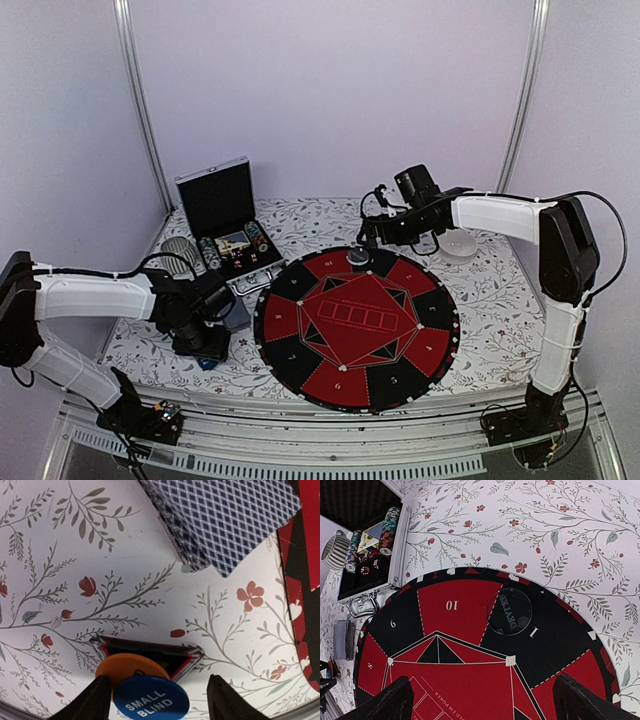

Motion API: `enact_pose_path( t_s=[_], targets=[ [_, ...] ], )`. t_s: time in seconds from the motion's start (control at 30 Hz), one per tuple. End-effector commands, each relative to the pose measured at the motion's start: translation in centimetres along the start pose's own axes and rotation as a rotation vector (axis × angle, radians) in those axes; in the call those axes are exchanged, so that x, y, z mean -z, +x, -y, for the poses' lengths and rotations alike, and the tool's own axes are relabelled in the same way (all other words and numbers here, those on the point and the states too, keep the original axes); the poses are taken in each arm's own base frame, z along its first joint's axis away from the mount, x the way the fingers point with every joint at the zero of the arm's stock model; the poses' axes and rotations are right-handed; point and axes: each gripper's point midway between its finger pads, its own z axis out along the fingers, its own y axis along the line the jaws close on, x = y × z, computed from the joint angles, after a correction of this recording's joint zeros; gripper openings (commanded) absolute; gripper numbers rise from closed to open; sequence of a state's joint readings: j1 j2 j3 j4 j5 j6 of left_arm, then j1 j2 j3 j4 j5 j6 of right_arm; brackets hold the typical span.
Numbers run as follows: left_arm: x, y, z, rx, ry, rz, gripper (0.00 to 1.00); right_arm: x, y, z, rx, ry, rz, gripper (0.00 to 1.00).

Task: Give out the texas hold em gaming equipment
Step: Pick up the small blind button from the center of the board.

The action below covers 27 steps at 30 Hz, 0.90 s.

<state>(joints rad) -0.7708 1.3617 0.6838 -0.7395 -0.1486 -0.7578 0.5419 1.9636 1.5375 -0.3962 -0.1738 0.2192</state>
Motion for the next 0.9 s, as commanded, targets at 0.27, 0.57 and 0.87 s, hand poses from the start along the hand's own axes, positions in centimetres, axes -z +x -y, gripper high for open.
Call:
enact_pose_path(
  t_s=[0.27, 0.57, 0.87],
  targets=[
    [0.4, 0.3, -0.1, -0.032, -0.066, -0.024, 0.69, -0.2, 0.2, -0.3, 0.016, -0.023, -0.004, 0.99],
    [-0.1, 0.9, 0.1, -0.047, -0.068, -0.052, 0.65, -0.1, 0.2, -0.3, 0.027, -0.027, -0.005, 0.99],
    [0.3, 0.5, 1.1, -0.096, -0.06, -0.022, 0.61, -0.3, 0.2, -0.5, 0.032, -0.031, -0.006, 0.99]
  ],
)
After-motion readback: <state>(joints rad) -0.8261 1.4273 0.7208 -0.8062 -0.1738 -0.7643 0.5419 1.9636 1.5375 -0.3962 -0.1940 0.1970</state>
